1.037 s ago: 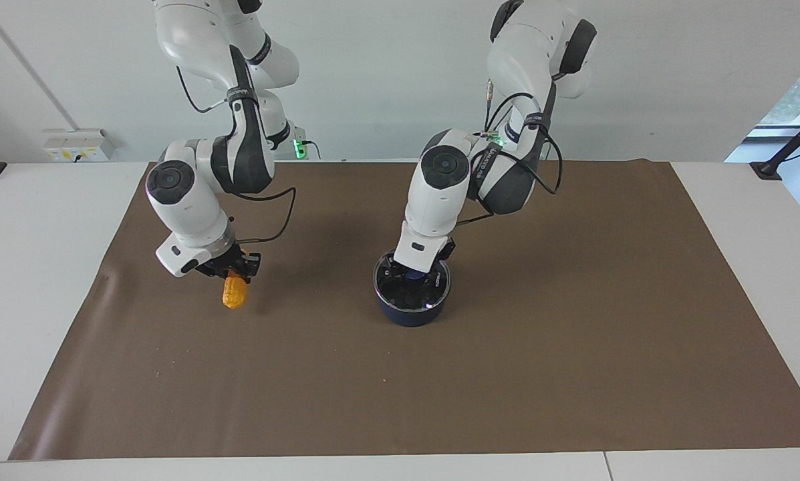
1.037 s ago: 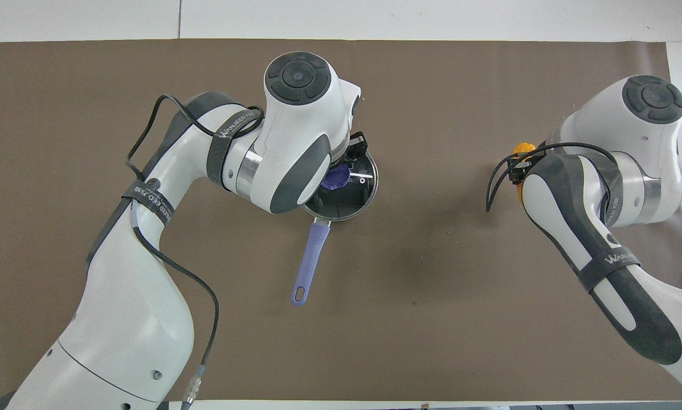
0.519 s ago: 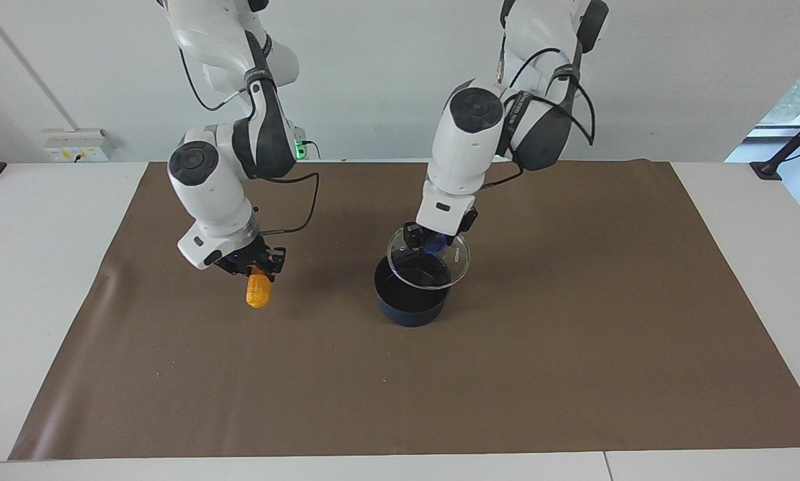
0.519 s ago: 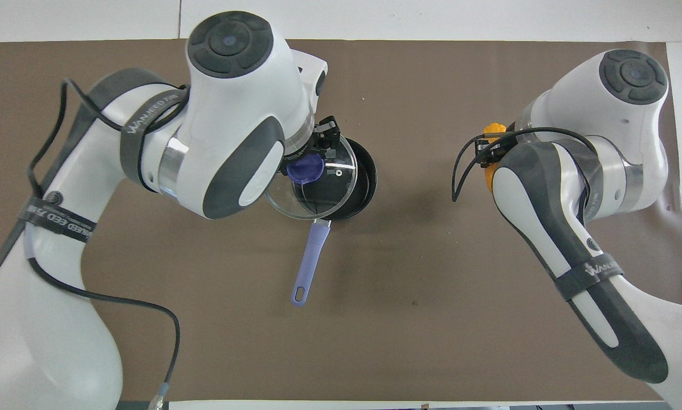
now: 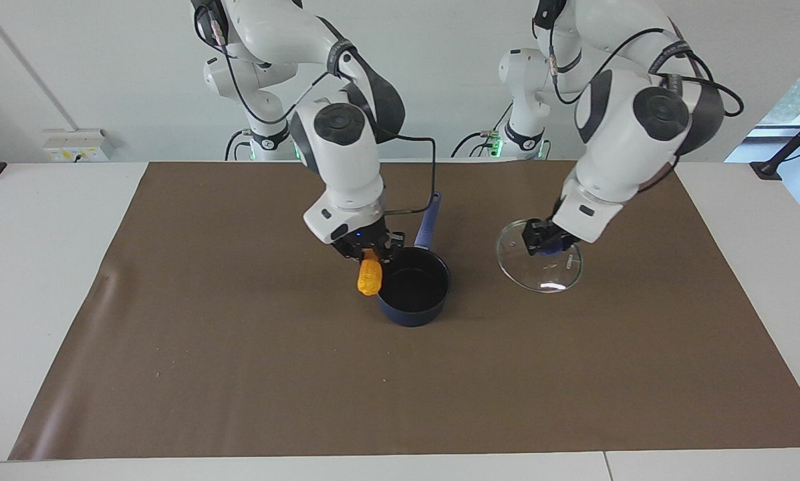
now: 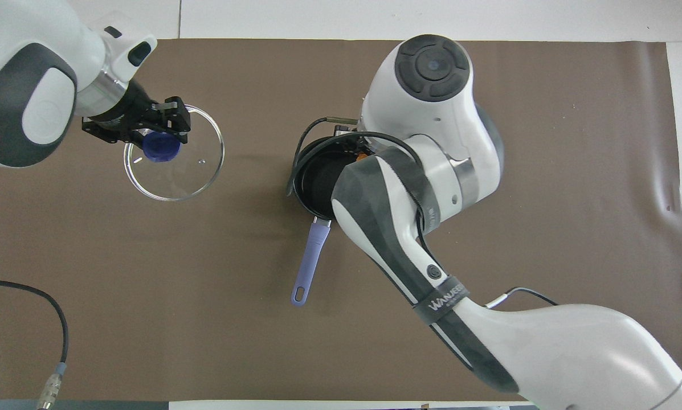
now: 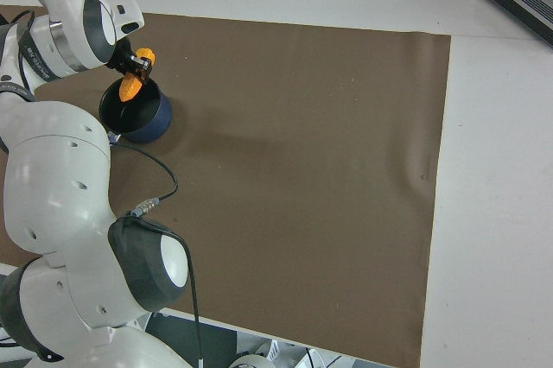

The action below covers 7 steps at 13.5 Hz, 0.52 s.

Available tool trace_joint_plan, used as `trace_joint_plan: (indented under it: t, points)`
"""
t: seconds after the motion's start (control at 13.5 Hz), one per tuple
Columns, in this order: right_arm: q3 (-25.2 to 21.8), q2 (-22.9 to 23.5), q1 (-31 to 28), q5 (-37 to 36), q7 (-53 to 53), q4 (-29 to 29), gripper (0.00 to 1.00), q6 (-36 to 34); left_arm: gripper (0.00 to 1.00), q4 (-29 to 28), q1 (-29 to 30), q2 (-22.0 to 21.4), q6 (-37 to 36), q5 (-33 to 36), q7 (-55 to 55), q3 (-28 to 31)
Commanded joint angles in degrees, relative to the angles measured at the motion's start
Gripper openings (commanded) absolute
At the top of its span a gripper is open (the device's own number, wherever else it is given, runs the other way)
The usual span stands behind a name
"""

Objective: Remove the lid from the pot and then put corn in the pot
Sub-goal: 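Lift the lid aside with the left gripper while the right gripper carries the corn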

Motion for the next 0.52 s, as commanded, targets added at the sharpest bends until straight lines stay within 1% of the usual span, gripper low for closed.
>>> trace_joint_plan:
  t: [0.0,0.07,0.15,0.3,0.44]
  points:
    - [0.09,6.76,2.17,0.48,3.32,5.85,0.0,4.79,0.0,-16.84,7.96,-8.28,11.85,0.21,9.16,-0.85]
    - [0.09,6.33,2.61,1.0,3.5,3.15,0.0,6.03,0.0,-22.04,10.08,-9.78,16.6,0.21,10.75,-0.85]
    - [0.09,5.8,2.79,0.75,3.5,0.68,0.0,6.4,0.0,-26.0,11.5,-10.5,19.95,0.13,11.81,-0.85]
    - [0.09,4.4,2.88,0.75,3.5,-2.84,0.0,7.18,0.0,-29.02,13.26,-10.42,22.7,0.21,12.43,-0.85]
    - [0.09,3.08,3.49,0.83,3.59,-6.1,0.0,7.63,0.0,-31.74,15.46,-10.41,24.9,0.21,16.97,-0.85]
